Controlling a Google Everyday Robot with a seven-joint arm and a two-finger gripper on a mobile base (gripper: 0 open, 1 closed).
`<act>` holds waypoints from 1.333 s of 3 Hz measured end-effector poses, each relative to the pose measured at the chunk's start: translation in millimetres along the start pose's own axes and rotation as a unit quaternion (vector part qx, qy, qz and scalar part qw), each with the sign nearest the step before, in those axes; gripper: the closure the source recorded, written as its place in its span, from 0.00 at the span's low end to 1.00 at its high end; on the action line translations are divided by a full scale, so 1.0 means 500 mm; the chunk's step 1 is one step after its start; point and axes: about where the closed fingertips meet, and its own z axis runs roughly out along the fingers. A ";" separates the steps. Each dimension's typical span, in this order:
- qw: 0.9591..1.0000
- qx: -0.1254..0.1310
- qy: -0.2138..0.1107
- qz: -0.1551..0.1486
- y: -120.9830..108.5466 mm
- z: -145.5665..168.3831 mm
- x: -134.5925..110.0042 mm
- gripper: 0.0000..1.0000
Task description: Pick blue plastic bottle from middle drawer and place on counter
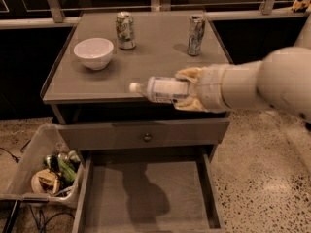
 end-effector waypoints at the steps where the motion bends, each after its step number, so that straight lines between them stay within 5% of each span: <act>1: 1.000 0.009 -0.021 -0.008 -0.082 0.081 -0.024 1.00; 2: 0.997 0.011 -0.059 0.050 -0.152 0.149 -0.014 1.00; 4: 0.981 0.014 -0.080 0.175 -0.227 0.217 0.060 1.00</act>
Offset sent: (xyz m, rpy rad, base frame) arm 0.1625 0.0379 0.0169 0.3348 0.0829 -0.0192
